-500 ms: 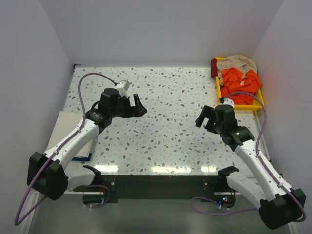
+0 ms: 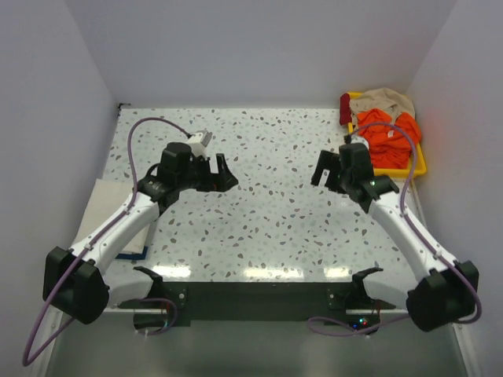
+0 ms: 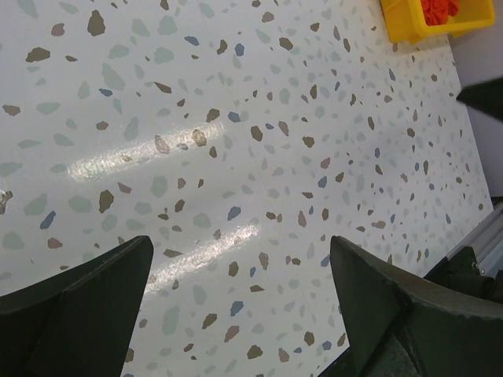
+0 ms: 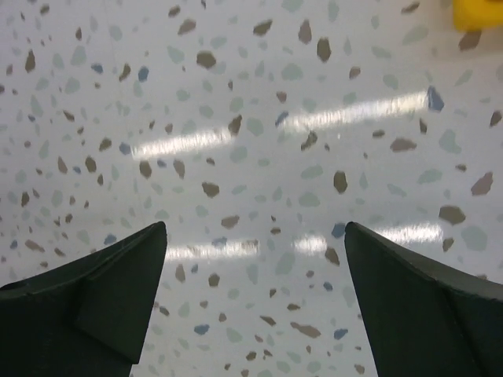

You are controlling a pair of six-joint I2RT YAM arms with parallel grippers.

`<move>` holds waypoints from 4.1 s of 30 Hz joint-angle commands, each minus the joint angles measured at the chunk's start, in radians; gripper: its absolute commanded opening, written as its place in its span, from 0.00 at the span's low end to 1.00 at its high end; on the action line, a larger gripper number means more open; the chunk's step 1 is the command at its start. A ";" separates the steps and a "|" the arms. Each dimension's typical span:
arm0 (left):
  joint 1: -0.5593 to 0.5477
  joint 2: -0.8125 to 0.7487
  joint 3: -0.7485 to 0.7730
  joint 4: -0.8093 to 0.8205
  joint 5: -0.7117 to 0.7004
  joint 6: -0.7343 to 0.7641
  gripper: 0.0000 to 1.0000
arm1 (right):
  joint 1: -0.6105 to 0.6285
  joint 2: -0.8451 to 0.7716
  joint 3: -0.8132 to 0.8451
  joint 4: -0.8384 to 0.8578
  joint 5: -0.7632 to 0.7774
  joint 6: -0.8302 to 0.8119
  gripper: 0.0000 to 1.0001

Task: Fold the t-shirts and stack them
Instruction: Grab the tshirt from the pile, then move the tshirt to the center of the board, then flatten the tshirt out

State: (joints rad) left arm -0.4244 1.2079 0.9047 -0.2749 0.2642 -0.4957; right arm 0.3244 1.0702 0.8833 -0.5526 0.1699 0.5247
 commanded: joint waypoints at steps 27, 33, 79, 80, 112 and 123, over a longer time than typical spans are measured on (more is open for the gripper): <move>0.012 -0.064 0.020 0.020 0.133 0.034 1.00 | -0.485 1.004 0.841 0.211 0.171 -0.092 0.73; 0.012 -0.053 0.016 0.022 0.132 0.034 1.00 | -0.486 1.076 0.905 0.181 0.158 -0.080 0.63; 0.016 -0.119 -0.079 0.194 0.194 -0.109 1.00 | -0.303 0.289 1.281 0.437 -0.483 0.248 0.00; 0.016 -0.122 -0.082 0.198 0.194 -0.112 1.00 | -0.298 0.283 1.289 0.450 -0.481 0.271 0.00; -0.226 -0.064 -0.406 0.306 -0.156 -0.216 0.89 | -0.252 -0.225 -0.208 0.069 -0.173 0.086 0.66; -0.347 0.189 -0.328 0.376 -0.287 -0.218 0.74 | -0.254 -0.142 -0.363 0.154 -0.058 0.086 0.66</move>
State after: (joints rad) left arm -0.7521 1.3556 0.5259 0.0273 0.0235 -0.7219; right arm 0.0719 0.8936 0.5247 -0.4603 0.0319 0.6239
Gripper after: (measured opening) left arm 0.746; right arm 0.659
